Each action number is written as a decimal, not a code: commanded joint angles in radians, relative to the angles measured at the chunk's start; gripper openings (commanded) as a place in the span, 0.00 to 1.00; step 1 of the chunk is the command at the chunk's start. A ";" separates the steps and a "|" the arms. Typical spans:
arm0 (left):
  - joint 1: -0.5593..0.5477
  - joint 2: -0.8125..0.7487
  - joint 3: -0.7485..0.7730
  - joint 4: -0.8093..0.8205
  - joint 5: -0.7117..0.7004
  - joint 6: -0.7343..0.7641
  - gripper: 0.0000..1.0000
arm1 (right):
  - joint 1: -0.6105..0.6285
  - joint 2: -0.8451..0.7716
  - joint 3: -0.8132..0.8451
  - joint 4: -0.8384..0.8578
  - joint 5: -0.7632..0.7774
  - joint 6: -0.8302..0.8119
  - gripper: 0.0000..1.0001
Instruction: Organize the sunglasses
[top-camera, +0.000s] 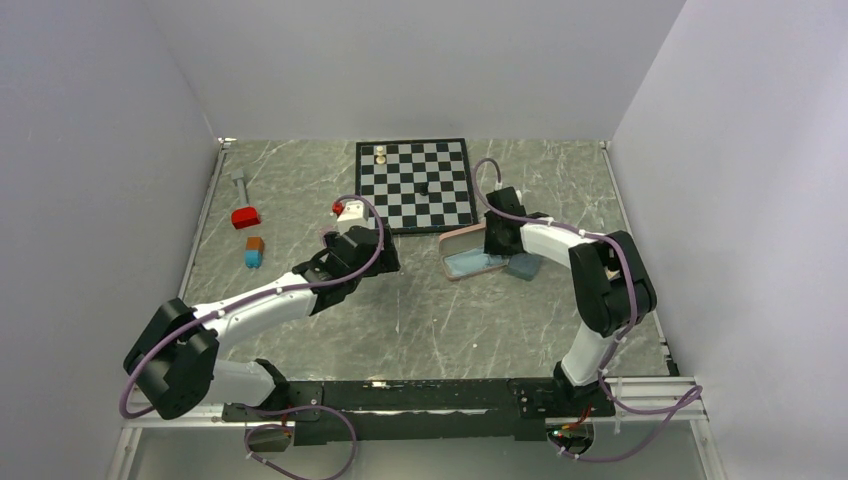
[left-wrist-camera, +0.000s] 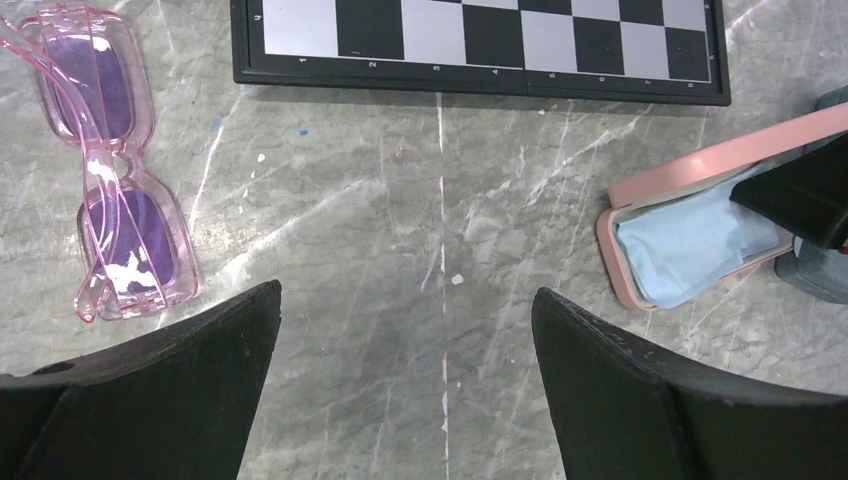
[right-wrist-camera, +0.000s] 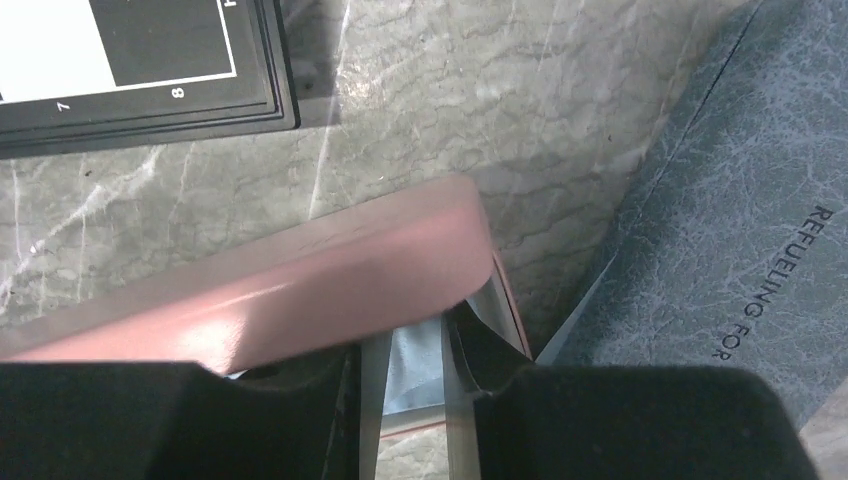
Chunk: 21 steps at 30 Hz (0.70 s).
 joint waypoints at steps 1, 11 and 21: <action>0.008 0.009 0.035 -0.011 0.006 0.015 0.99 | -0.012 0.025 0.014 0.032 0.046 0.005 0.28; 0.014 0.005 0.043 -0.028 -0.012 0.022 0.99 | -0.012 -0.044 -0.064 0.136 0.046 -0.043 0.39; 0.015 -0.012 0.043 -0.043 -0.026 0.026 0.99 | -0.012 -0.231 -0.075 0.101 0.053 -0.048 0.50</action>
